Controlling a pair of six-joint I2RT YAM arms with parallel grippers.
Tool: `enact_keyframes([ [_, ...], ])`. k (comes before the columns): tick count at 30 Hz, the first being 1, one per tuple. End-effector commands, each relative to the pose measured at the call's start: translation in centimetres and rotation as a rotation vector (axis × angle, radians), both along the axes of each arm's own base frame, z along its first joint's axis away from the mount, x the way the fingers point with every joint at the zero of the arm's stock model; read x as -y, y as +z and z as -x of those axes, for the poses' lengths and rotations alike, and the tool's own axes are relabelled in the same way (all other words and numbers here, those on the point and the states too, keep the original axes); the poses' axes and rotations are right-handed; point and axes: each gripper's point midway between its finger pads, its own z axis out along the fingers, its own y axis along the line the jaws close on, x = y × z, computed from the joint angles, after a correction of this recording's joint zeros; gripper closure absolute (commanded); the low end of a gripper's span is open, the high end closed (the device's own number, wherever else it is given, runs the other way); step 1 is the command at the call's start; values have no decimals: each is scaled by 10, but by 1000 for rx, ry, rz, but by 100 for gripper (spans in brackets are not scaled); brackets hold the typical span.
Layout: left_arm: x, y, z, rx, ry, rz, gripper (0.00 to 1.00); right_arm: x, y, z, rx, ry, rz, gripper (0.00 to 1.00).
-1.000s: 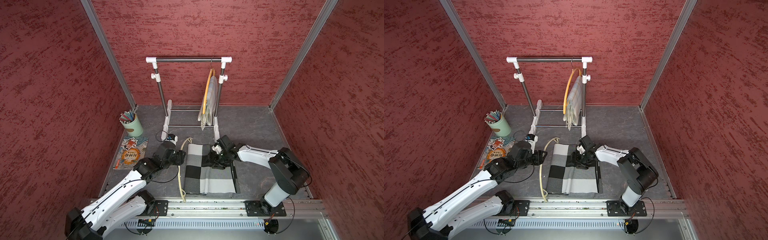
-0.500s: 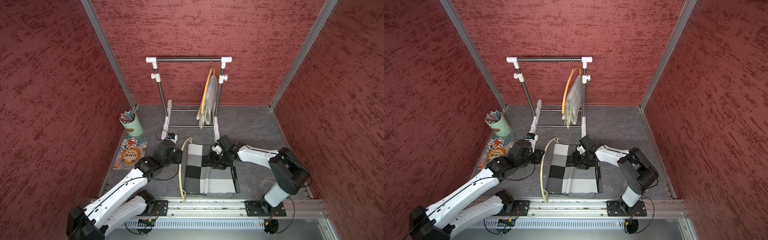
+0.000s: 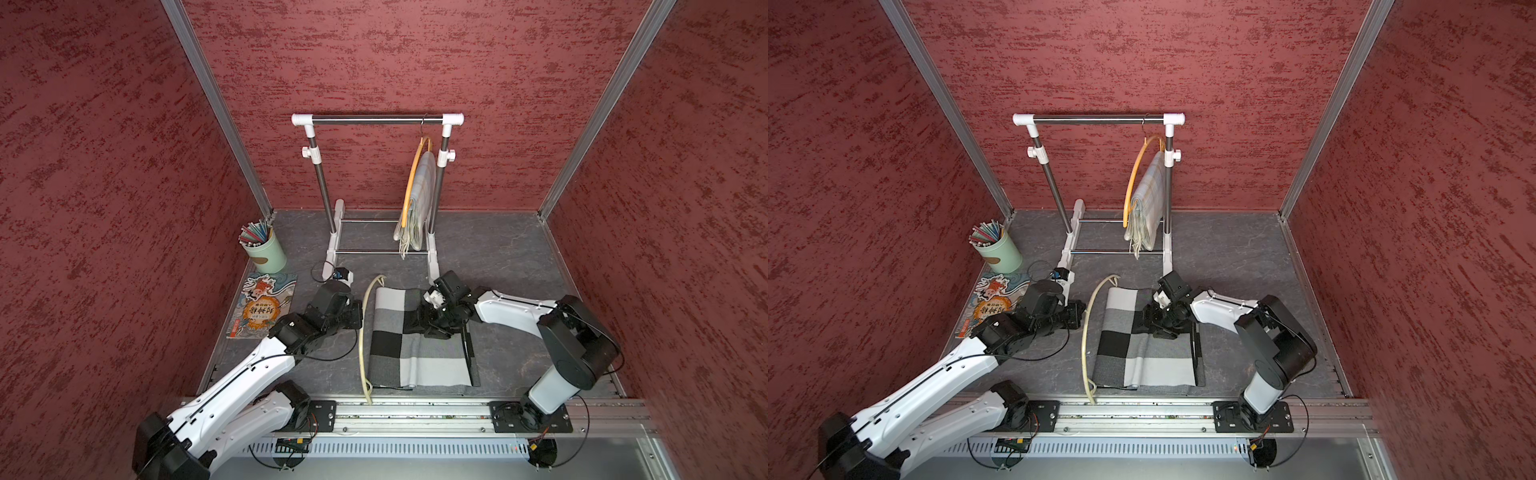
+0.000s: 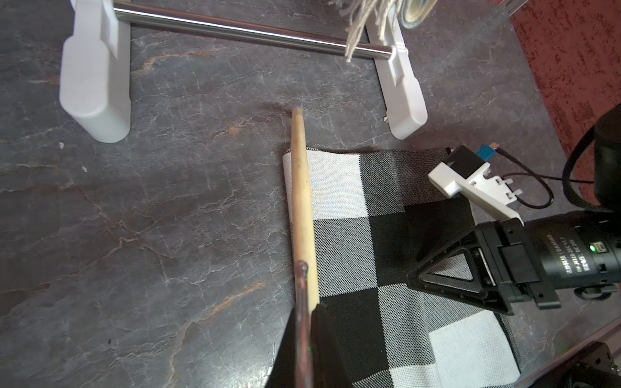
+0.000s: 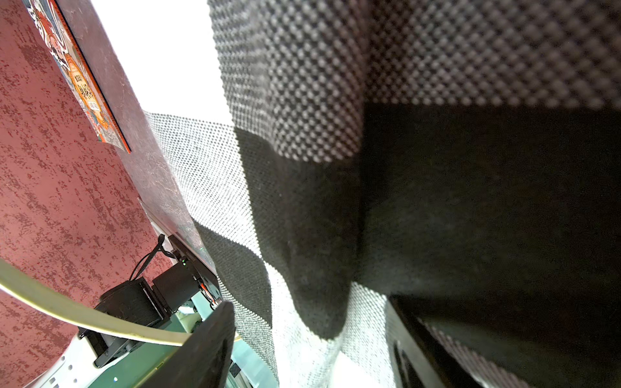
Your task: Hang the scarf on the hanger
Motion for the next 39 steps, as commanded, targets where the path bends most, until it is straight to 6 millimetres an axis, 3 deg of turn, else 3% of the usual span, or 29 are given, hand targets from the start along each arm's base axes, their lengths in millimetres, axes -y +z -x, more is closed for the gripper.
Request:
enact_keyframes([
  [1,0,9,-3,13,7,11,100,-2,1,-1,16,12,0,26],
  [9,0,14,-2,13,9,15,100,-3,-2,-3,14,8,-6,27],
  [20,1,12,-1,4,11,21,100,-26,-3,-10,-31,10,-117,45],
  [24,-6,18,-3,-1,58,12,100,-35,-2,-14,-33,10,-178,59],
  [26,-7,24,-2,-9,65,8,100,-40,3,-16,-20,11,-218,77],
  [29,-11,48,2,-16,72,22,100,-46,23,-18,13,18,-283,100],
  [35,-28,137,16,-16,73,29,100,-45,87,-17,103,27,-367,100],
  [39,-38,187,25,-13,64,12,100,-38,131,-20,170,13,-409,100],
])
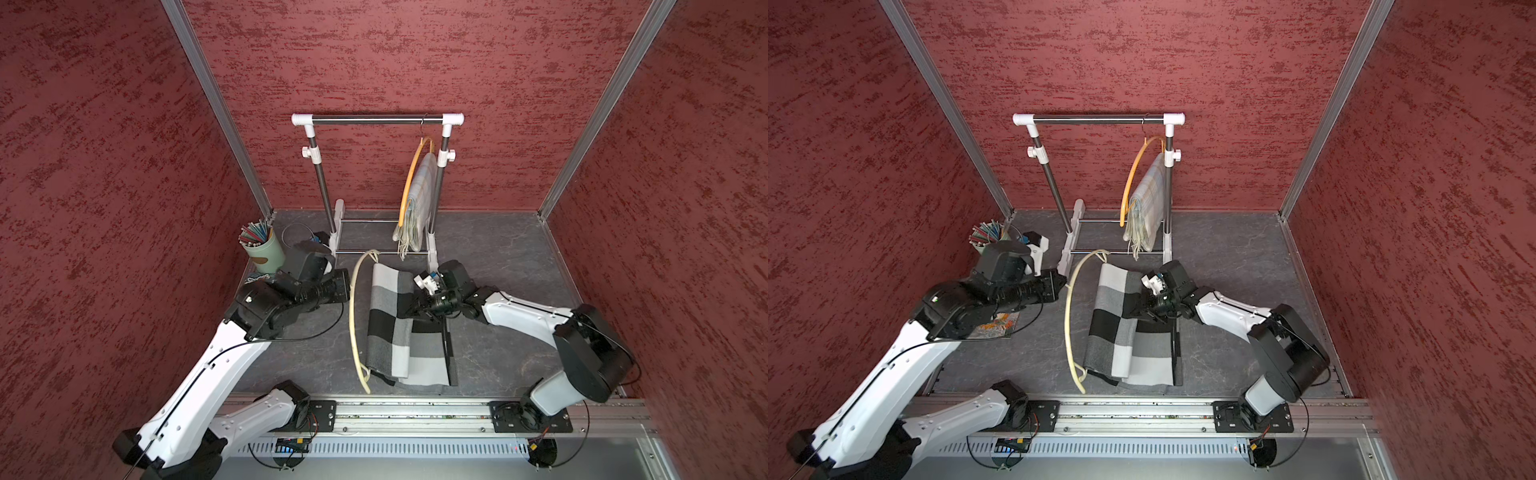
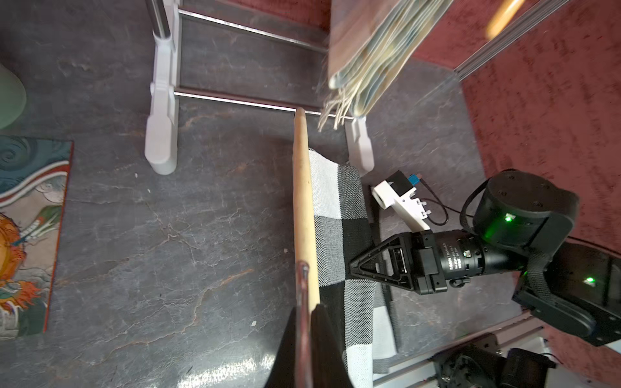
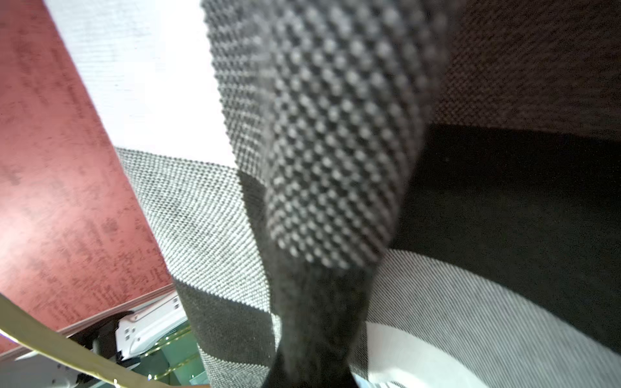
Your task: Hang the scarf on the hanger
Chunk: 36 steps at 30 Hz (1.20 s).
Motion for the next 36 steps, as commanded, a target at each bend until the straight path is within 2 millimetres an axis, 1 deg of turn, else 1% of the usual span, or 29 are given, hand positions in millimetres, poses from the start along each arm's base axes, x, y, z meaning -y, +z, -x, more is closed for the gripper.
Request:
enact_keyframes([
  [1,-16,30,19,-22,-11,-37,100,5,38,-4,47,-17,-54,100],
  [2,-18,38,20,-22,-14,-38,100,9,46,-3,58,-22,-65,100],
  [3,-18,47,21,-16,-19,-35,100,13,48,-4,61,-29,-69,100],
  [5,-20,58,22,-11,-20,-39,100,21,44,-5,54,-40,-62,100],
  [6,-21,62,22,-13,-14,-40,100,24,38,-5,45,-45,-53,100],
  [10,-20,72,19,7,-9,-13,100,33,12,-2,6,-43,-27,100],
  [14,-18,75,17,15,-6,6,100,41,-16,1,-26,-48,-8,100],
  [15,-17,76,16,18,-10,13,100,42,-29,1,-50,-49,6,100],
  [20,-13,80,15,24,-25,38,100,48,-65,3,-89,-51,46,100],
  [24,-6,85,16,20,-52,72,100,47,-87,3,-146,-52,23,100],
  [28,-2,82,15,14,-65,79,100,43,-96,2,-176,-49,3,100],
  [36,6,81,9,29,-87,107,100,32,-94,-1,-201,-16,-21,100],
])
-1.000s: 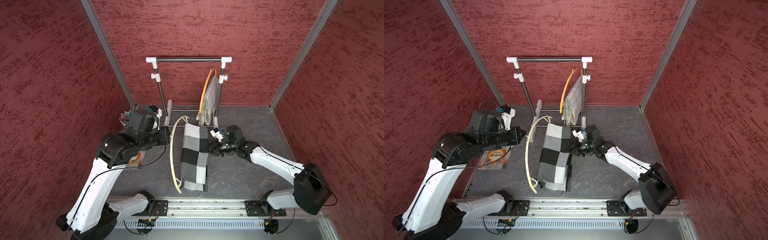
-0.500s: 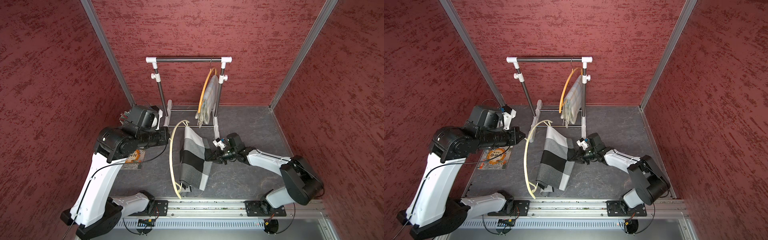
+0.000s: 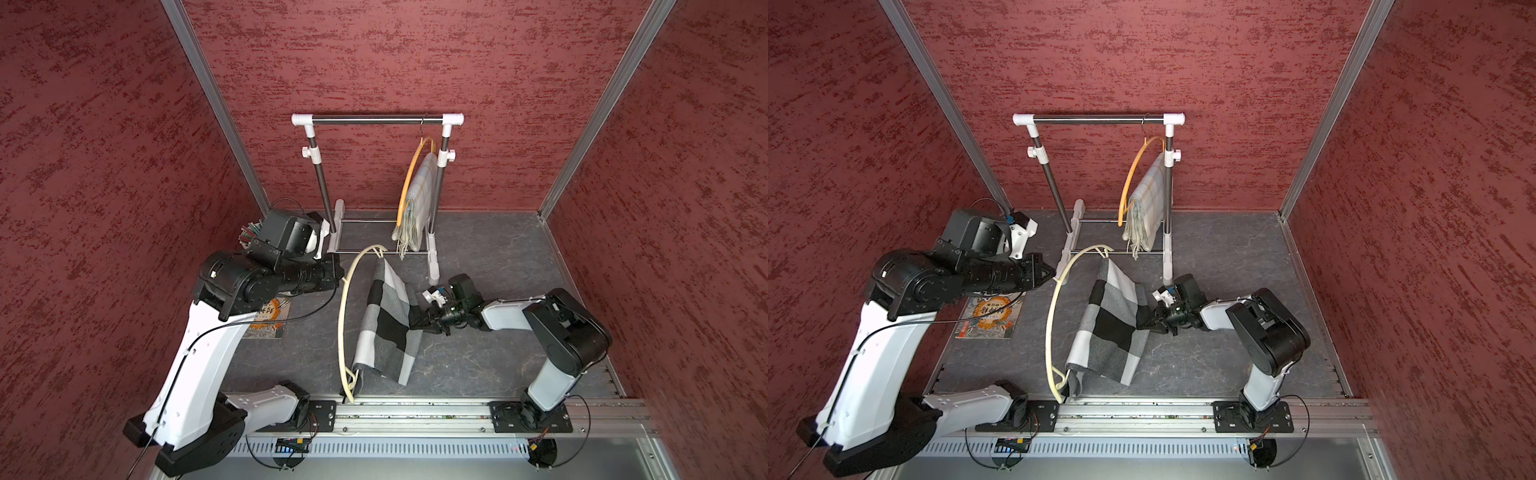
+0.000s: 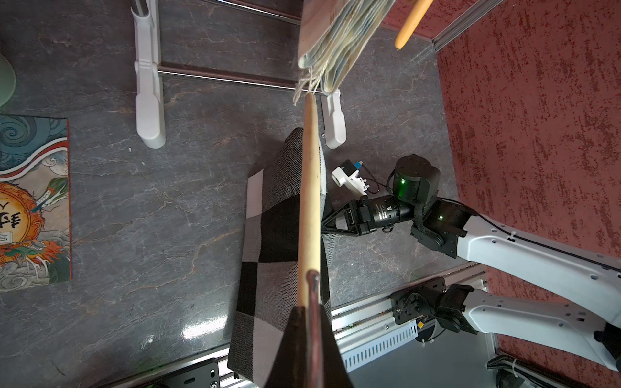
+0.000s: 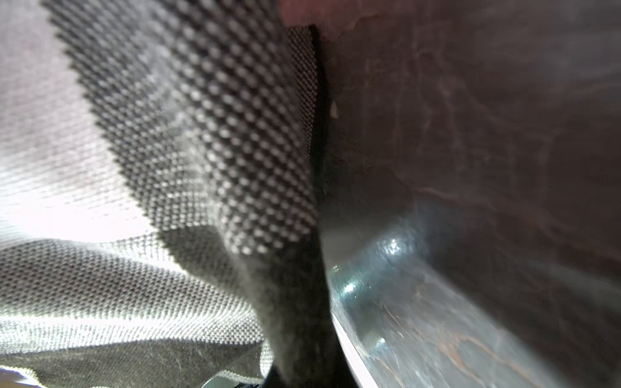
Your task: Hang the scarf on the hanger
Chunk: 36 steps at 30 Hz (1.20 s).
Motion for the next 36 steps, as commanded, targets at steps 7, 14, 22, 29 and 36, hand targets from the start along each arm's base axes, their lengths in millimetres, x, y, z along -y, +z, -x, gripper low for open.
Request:
enact_keyframes([
  [7,10,36,-20,195,-5,104,100,-13,-3,2,-64,31,3,100],
  [14,-11,29,-38,296,101,54,100,-22,27,23,-60,76,-57,100],
  [22,-10,28,-48,302,107,111,100,-7,61,39,22,73,-20,100],
  [29,-11,33,-51,325,125,129,100,-19,66,40,1,71,-46,100],
  [36,-12,38,-60,356,141,143,100,-15,69,57,0,62,-38,100],
])
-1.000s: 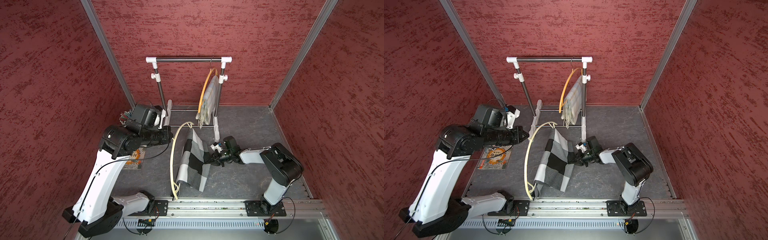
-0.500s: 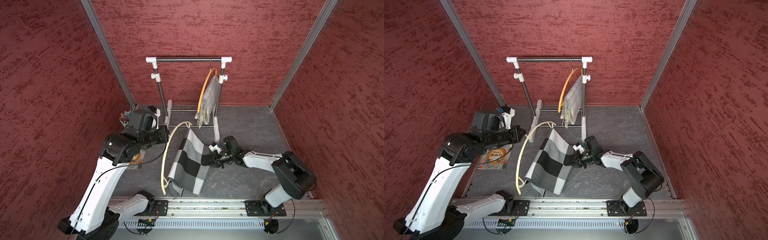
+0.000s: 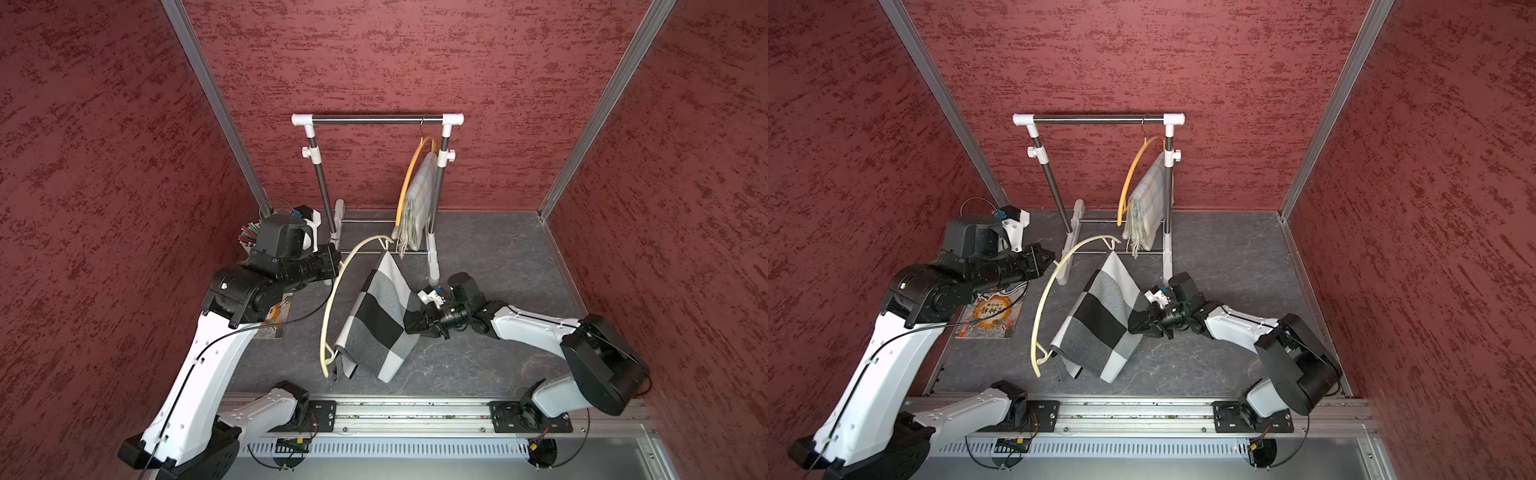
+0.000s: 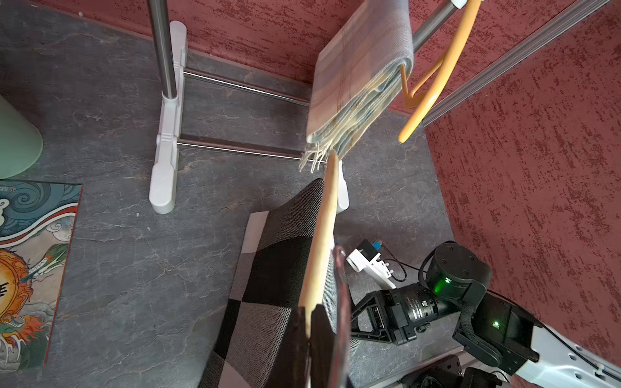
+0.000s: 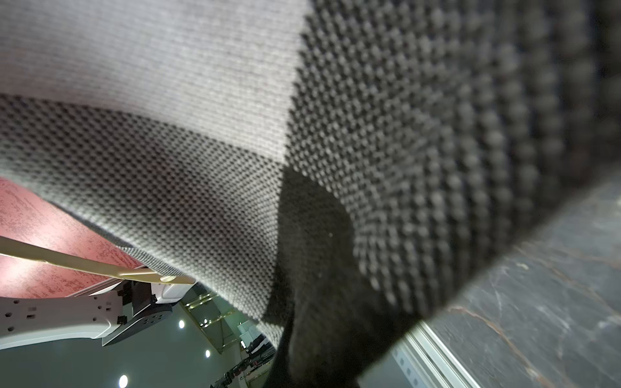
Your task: Hang the scarf on the hanger
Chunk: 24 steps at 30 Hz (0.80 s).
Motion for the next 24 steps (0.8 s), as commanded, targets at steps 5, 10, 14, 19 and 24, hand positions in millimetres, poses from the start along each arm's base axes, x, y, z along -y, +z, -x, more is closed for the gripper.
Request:
enact_keyframes([
  [5,3,41,-19,168,25,90,100,5,-22,27,-31,12,56,100],
  [10,6,46,-18,182,17,115,100,10,-60,25,-57,-28,131,100],
  [14,7,49,-18,188,9,128,100,-1,-74,19,-84,-43,123,100],
  [19,7,51,-19,204,15,142,100,-25,-72,21,-82,-8,106,100],
  [24,8,48,-21,199,14,147,100,-31,-71,18,-75,-14,108,100],
])
